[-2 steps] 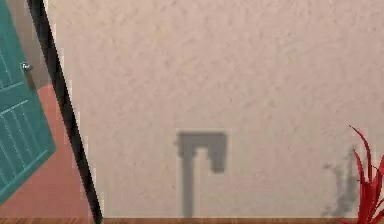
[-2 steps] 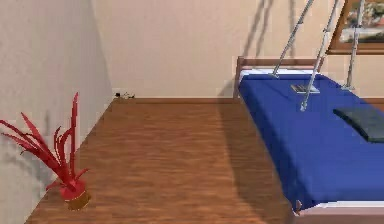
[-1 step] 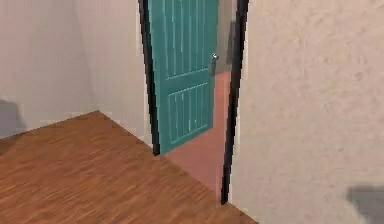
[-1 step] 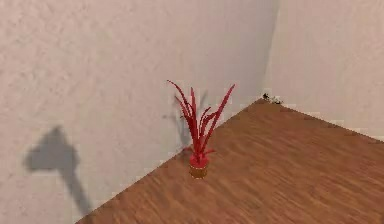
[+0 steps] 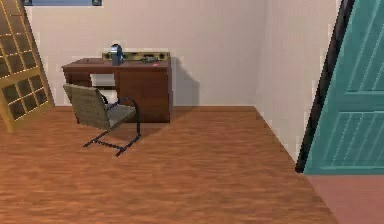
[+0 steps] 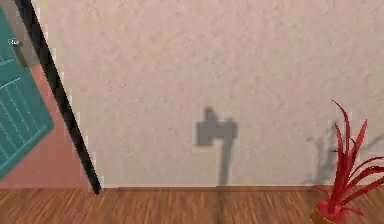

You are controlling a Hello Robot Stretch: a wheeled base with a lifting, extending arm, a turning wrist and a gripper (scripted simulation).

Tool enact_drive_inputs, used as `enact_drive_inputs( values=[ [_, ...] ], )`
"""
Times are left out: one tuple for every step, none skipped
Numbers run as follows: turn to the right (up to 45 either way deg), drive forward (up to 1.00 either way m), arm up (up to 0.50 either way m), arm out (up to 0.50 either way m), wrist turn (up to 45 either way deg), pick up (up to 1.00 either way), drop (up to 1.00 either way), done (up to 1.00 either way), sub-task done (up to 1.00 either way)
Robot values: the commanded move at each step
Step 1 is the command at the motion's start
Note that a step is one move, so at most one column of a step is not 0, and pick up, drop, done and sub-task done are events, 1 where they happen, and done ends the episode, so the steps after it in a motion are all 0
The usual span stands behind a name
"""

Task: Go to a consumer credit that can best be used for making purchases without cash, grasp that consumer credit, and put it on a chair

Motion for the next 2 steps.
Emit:
enact_drive_inputs(
  values=[
    [0.0,1.0,0.0,0.0,0.0,0.0,0.0,0.0,0.0],
    [0.0,0.95,0.0,0.0,0.0,0.0,0.0,0.0,0.0]
  ],
)
